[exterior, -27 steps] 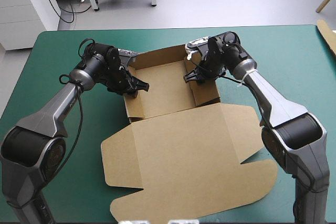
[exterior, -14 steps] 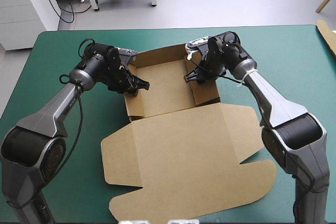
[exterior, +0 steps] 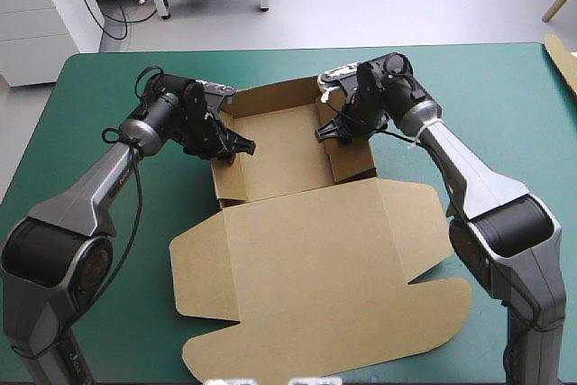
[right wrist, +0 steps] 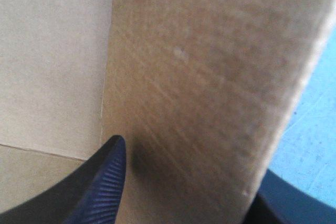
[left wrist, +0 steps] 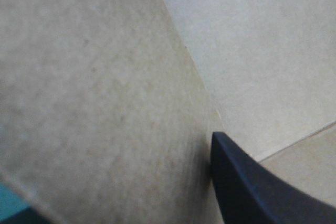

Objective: Fold the box

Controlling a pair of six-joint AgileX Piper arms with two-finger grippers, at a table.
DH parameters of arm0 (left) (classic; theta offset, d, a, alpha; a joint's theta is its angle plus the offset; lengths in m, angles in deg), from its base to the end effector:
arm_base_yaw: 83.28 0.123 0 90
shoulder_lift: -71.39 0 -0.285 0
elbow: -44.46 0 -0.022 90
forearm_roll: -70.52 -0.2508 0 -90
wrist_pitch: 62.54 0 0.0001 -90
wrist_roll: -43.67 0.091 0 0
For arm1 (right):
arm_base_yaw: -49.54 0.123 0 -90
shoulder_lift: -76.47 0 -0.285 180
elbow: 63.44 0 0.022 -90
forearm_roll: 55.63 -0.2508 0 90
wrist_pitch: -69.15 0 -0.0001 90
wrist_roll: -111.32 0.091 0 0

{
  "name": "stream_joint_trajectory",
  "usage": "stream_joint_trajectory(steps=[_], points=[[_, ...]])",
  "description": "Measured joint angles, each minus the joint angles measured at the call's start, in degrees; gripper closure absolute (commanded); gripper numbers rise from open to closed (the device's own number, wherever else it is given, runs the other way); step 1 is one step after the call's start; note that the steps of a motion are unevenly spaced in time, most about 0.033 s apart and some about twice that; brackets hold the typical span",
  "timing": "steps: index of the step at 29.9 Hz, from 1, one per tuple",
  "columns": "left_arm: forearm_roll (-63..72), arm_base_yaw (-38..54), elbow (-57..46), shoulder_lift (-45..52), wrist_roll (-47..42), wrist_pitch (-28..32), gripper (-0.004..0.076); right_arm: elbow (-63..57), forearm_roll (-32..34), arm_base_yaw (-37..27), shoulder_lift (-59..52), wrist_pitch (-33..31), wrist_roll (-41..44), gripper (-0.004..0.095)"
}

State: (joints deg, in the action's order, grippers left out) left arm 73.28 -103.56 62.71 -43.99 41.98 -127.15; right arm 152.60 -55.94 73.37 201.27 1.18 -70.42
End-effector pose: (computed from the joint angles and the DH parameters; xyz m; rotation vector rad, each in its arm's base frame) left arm 0.3759 -0.1431 0.2848 0.4386 2.7996 -0.1519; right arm 0.4103 0.1817 0.3008 -0.6054 2.6740 0.1155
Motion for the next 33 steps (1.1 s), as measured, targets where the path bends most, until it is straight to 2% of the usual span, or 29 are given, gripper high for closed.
stream_joint_trajectory(steps=[5, 15, 25, 33], points=[[-0.78, 0.00, 0.00, 0.00, 0.00, 0.24, 0.0371, 2.70, -0.16, 0.00, -0.12, 0.03, 0.00, 0.0416], [-1.75, 0.00, 0.00, 1.74, -0.04, 4.95, 0.0372, 3.14, 0.86, 0.00, -0.12, 0.92, 0.00, 0.0416], [-4.43, 0.00, 0.05, 4.90, -0.12, 4.83, 0.0371, 3.24, 0.31, 0.00, -0.14, 1.33, 0.00, 0.0417], [-4.52, 0.00, 0.07, 6.74, 0.72, 3.24, 0.0372, 7.18, 0.31, 0.00, -1.51, -0.68, 0.00, 0.0417]])
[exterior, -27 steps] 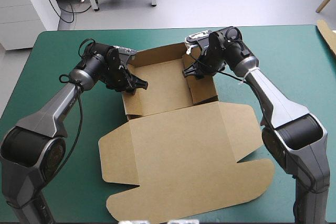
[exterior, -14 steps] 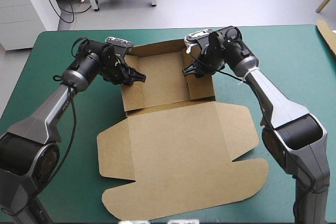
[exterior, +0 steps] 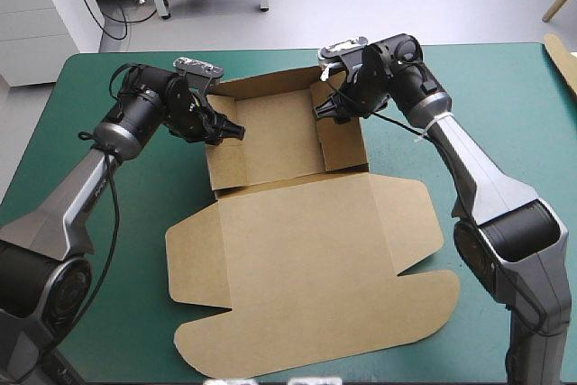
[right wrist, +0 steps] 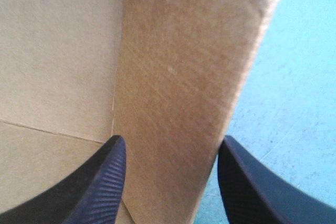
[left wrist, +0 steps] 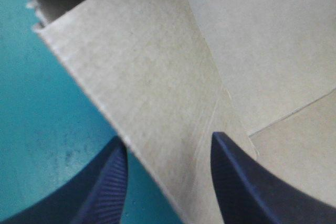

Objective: Fold the box

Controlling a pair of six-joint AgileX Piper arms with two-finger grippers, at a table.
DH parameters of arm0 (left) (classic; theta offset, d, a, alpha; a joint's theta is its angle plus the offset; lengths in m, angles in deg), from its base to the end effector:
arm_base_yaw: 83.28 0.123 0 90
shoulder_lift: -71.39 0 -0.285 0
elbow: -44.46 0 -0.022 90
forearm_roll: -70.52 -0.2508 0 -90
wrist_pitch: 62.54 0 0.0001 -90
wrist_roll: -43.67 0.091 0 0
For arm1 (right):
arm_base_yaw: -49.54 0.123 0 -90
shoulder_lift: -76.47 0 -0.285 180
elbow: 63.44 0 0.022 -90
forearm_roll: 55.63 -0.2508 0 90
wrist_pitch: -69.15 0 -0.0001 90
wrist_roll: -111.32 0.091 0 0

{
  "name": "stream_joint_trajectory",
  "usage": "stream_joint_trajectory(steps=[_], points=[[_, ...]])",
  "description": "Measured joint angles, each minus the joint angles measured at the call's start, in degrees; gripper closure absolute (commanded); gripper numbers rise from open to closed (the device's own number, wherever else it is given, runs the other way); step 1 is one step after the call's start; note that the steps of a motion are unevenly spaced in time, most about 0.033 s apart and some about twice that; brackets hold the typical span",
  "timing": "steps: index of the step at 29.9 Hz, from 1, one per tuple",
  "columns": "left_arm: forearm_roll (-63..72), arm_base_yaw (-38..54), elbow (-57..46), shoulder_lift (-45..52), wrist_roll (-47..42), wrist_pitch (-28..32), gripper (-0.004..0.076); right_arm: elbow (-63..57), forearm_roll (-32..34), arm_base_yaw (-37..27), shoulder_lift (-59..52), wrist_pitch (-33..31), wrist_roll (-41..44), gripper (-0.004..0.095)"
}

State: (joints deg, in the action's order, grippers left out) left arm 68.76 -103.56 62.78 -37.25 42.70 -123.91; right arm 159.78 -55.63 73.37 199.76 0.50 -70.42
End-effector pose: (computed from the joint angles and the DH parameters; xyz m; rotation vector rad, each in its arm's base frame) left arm 0.3621 -0.1312 0.3335 0.4547 2.6099 -0.0833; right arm 0.4087 0.1805 0.3483 -0.5759 2.5378 0.1396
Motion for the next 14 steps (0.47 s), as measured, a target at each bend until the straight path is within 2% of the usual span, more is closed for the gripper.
stream_joint_trajectory(steps=[14], points=[[-0.23, 0.00, 0.04, 15.26, 3.70, -5.66, 0.0376, 2.17, 0.00, 0.04, -5.39, -0.46, 0.00, 0.0417]])
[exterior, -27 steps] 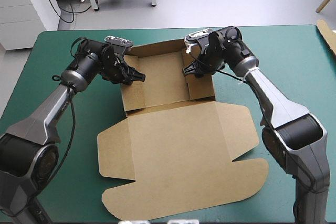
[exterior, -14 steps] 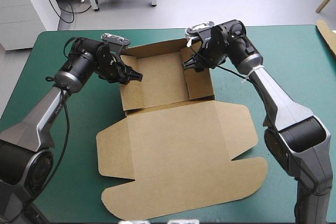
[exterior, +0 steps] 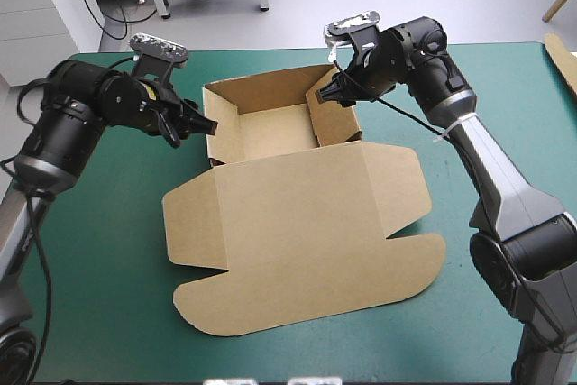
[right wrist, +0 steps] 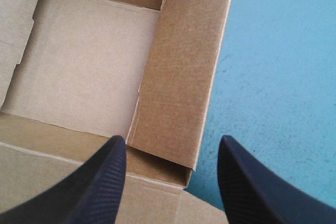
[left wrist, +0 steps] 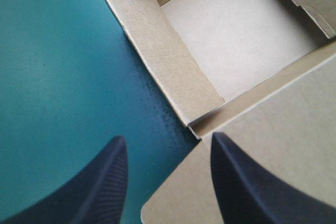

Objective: Fold the box

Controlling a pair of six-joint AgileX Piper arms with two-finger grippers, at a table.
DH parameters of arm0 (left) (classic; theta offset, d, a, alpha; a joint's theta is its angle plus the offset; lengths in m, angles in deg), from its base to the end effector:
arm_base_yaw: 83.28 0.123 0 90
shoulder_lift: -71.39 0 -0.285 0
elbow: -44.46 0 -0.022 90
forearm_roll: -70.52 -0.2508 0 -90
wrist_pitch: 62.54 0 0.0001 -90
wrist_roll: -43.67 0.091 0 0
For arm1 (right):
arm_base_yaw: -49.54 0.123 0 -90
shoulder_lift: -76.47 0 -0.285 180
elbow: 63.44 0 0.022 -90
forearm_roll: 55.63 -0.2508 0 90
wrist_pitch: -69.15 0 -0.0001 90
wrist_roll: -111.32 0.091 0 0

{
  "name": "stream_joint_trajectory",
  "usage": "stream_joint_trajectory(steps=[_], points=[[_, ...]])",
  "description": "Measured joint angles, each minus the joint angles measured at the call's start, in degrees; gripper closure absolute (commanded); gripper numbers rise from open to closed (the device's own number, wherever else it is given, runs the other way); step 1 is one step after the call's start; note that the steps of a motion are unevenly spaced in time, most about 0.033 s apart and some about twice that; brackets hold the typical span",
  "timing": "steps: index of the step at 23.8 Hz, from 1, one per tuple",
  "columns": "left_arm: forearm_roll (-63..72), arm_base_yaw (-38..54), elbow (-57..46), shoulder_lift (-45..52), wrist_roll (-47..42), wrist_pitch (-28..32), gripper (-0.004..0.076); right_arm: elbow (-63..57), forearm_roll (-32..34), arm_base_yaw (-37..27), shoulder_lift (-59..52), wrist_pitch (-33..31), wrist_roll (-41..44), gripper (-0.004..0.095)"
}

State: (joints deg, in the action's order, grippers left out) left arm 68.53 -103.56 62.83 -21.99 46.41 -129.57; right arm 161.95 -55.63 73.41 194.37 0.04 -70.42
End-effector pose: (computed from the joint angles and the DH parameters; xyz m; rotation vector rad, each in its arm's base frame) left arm 0.2911 -0.1045 0.4219 0.4980 2.4297 -0.0851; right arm 0.3862 0.1709 0.3998 -0.5495 2.4175 0.1656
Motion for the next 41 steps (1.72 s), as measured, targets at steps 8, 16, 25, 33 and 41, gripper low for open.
stream_joint_trajectory(steps=[8, 16, 25, 33, 41], points=[[-0.19, 0.00, -5.12, 12.09, 2.74, -1.18, 0.0377, 0.00, 0.00, 0.00, -0.07, 0.01, 0.00, 0.0417], [-0.31, 0.00, -30.99, 33.56, 2.91, 7.55, 0.0729, 0.06, 4.41, -0.25, 2.60, 2.06, 0.00, 0.0417], [1.99, 0.00, -62.21, 65.64, 1.19, 13.97, 0.0731, 0.06, -5.08, -5.90, 11.50, 4.46, -1.86, 0.0417], [1.99, 0.00, -66.92, 73.65, -0.52, 13.00, 0.0731, 0.11, -10.55, -5.90, 14.93, 5.71, -4.12, 0.0427], [1.99, 0.00, -66.99, 73.77, -0.52, 13.00, 0.0731, 0.17, -10.46, -5.90, 16.07, 6.12, -4.30, 0.0916]])
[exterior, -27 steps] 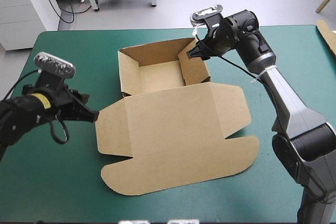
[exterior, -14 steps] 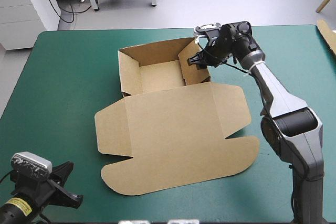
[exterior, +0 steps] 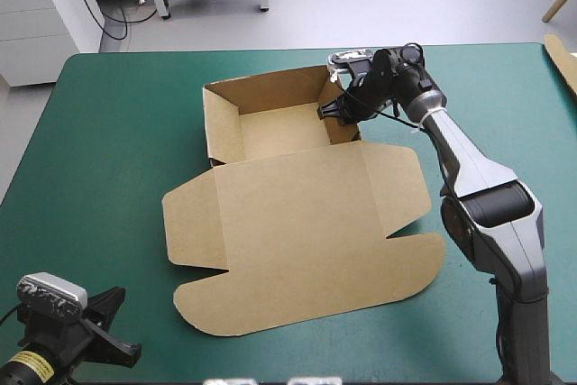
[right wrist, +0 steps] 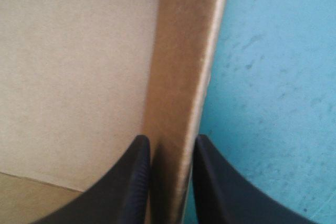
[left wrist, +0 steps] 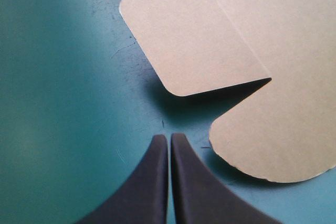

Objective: Fold the box

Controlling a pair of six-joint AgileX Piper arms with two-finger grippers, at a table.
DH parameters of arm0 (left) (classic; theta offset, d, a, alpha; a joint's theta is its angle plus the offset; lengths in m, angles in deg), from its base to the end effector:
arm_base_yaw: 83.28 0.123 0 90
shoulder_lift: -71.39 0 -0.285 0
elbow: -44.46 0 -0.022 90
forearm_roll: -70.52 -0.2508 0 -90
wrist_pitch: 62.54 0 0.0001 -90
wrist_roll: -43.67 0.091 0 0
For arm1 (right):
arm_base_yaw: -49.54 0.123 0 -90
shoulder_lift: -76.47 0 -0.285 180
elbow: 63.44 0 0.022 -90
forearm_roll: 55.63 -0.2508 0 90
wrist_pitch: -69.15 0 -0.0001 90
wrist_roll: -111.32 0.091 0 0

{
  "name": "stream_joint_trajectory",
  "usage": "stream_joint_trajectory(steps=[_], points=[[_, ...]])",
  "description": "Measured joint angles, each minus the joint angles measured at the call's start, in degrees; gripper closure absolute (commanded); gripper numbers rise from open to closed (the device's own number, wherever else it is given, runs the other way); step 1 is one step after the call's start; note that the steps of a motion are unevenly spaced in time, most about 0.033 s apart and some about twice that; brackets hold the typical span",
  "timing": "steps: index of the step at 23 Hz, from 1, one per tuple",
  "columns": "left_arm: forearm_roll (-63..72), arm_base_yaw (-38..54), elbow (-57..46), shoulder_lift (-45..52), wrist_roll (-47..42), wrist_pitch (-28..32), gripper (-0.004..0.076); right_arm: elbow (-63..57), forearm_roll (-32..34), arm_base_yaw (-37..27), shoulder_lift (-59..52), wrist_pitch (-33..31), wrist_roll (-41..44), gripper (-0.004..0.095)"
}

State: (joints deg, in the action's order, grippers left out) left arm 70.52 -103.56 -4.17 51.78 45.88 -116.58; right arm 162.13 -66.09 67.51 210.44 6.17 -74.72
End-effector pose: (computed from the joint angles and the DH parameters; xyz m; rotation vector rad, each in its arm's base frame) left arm 0.0311 -0.0115 0.2834 0.4173 2.0988 -0.1852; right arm 0.4629 0.1656 0.2785 -0.4968 2.6006 0.3128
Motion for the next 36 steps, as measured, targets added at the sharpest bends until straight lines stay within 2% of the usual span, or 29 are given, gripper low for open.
stream_joint_trajectory(steps=[10, 19, 22, 26, 36], points=[[0.30, 0.00, -0.05, 0.00, 0.00, 0.00, 0.0731, 0.50, 3.16, -1.80, 0.03, -3.18, 1.71, 0.0928], [0.30, 0.00, -0.11, 0.00, 0.00, 0.00, 0.0731, 0.15, 6.10, -22.56, -1.79, -5.22, 1.46, 0.0928], [0.30, 0.00, -0.11, 0.00, 0.00, 0.00, 0.0731, -3.47, 10.02, -29.15, -4.75, -5.17, 1.30, 0.0928], [0.30, 0.00, -0.11, 0.00, 0.00, 0.00, 0.0731, -9.12, 11.95, -33.65, -8.50, -5.04, 0.20, 0.0929], [0.30, 0.00, -0.11, 0.00, 0.00, 0.00, 0.0731, -19.57, 10.46, -45.15, -11.51, -3.77, -3.23, 0.0929]])
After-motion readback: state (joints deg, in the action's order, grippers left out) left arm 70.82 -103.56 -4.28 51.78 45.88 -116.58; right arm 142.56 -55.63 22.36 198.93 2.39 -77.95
